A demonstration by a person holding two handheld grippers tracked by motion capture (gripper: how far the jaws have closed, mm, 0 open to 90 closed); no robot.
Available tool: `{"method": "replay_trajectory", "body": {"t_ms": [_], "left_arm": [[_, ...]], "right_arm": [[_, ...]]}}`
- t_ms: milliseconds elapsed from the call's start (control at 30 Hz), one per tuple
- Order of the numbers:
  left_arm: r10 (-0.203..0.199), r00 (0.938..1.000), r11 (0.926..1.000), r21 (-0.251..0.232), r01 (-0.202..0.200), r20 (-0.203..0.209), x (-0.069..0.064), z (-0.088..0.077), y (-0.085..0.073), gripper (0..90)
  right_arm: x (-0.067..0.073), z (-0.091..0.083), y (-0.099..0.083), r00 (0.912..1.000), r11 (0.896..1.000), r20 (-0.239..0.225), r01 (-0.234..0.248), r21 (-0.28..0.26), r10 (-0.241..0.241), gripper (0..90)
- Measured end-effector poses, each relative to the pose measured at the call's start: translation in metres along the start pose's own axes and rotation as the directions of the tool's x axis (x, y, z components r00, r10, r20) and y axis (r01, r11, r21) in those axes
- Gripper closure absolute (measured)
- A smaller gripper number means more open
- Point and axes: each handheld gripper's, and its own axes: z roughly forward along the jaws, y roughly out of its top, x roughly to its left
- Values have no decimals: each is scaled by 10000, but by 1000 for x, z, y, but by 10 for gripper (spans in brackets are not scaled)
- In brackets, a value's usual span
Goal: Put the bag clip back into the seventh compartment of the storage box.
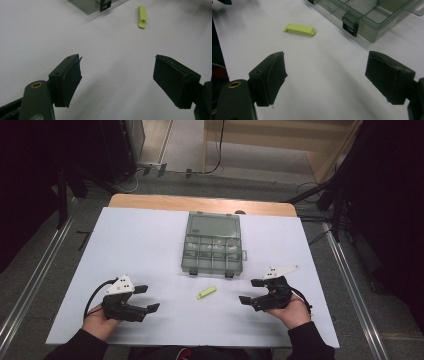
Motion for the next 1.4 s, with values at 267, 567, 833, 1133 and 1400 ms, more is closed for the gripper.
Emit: {"method": "replay_trajectory", "body": {"t_ms": [267,567,833,1133,1400], "left_arm": [[30,10000,9999,131,-30,4,0,1,-1,217],[-25,10000,10000,80,25,30,0,1,0,217],[-8,10000,10000,90,8,30,0,0,0,217],[-4,10000,10000,72,4,46,0,0,-1,217],[-8,10000,10000,70,8,48,0,0,-1,217]], "right_arm": [[1,1,7,9991,9993,-187,375,54,-374,143],[1,10,17,9951,9950,-516,867,496,-842,167],[5,21,30,9858,9867,-1062,1389,849,-1297,205],[9,30,46,9741,9757,-1369,1946,1008,-1801,213],[11,36,56,9681,9696,-1619,2118,1223,-1911,218]]}}
